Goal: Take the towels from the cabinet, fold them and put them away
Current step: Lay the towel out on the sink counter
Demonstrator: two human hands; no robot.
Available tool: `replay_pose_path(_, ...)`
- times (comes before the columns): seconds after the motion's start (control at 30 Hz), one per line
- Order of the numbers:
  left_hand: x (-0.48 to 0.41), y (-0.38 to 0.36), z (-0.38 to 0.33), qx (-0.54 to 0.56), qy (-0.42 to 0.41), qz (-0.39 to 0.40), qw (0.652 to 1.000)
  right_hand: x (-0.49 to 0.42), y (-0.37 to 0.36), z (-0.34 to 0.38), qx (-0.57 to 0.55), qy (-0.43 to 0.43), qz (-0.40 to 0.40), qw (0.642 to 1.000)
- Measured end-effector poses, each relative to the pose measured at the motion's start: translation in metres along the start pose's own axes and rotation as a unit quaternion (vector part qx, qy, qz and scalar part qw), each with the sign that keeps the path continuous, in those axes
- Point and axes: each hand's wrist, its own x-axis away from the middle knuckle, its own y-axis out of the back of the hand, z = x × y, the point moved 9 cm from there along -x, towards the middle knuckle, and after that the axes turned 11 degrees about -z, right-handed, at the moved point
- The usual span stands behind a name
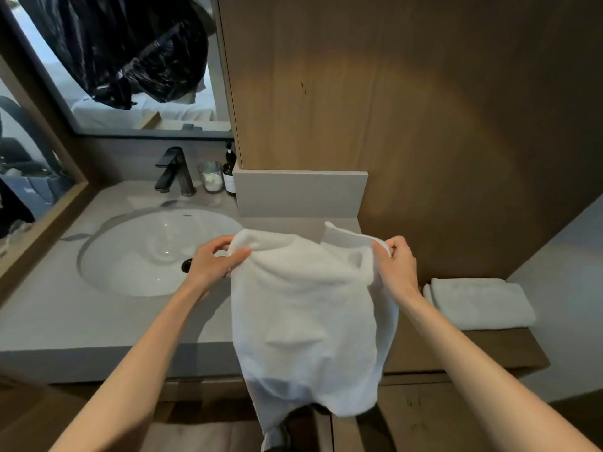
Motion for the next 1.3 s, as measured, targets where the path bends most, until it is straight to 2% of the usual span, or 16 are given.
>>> replay_pose_path(0.2,-0.073,0.000,0.019,-0.023,0.011,-0.094,0.995,-0.046,-0.010,-0.001,0.007,-0.030,-0.126,0.992)
replay_pose_path(0.3,-0.103,-0.005,0.017,-0.016,0.015,-0.135,0.991,-0.066,-0.012,-0.003,0.005,-0.054,-0.172,0.984)
replay_pose_path(0.4,-0.130,-0.008,0.002,-0.025,-0.020,-0.160,0.987,-0.087,-0.013,-0.007,0.015,-0.065,-0.191,0.979)
replay_pose_path(0.57,-0.167,-0.028,0.006,-0.067,-0.021,-0.152,0.986,-0.112,-0.031,-0.024,0.059,-0.089,-0.168,0.980)
replay_pose_path(0.67,-0.178,-0.044,0.042,-0.152,0.045,-0.093,0.983,-0.122,-0.043,-0.042,0.094,-0.113,-0.137,0.980)
replay_pose_path(0.77,-0.176,-0.059,0.088,-0.255,0.106,-0.013,0.961,-0.128,-0.054,-0.063,0.126,-0.139,-0.106,0.977)
replay_pose_path(0.83,-0.172,-0.065,0.104,-0.277,0.128,0.008,0.952,-0.131,-0.062,-0.070,0.163,-0.127,-0.089,0.974)
replay_pose_path(0.93,-0.171,-0.076,0.103,-0.173,0.132,0.001,0.976,-0.138,-0.063,-0.061,0.172,-0.080,-0.133,0.973)
replay_pose_path(1.03,-0.175,-0.088,0.096,-0.045,0.117,0.014,0.992,-0.144,-0.057,-0.052,0.111,-0.031,-0.208,0.971)
replay_pose_path(1.1,-0.174,-0.089,0.101,-0.021,0.119,-0.005,0.993,-0.150,-0.067,-0.062,0.116,-0.021,-0.186,0.976)
replay_pose_path(1.2,-0.166,-0.087,0.119,-0.058,0.142,-0.047,0.987,-0.160,-0.087,-0.100,0.190,-0.059,-0.124,0.972)
replay_pose_path(1.27,-0.163,-0.086,0.125,-0.147,0.137,-0.078,0.976,-0.164,-0.100,-0.118,0.237,-0.075,-0.087,0.965)
replay_pose_path(1.3,-0.164,-0.086,0.119,-0.218,0.097,-0.101,0.966,-0.166,-0.107,-0.122,0.251,-0.073,-0.070,0.963)
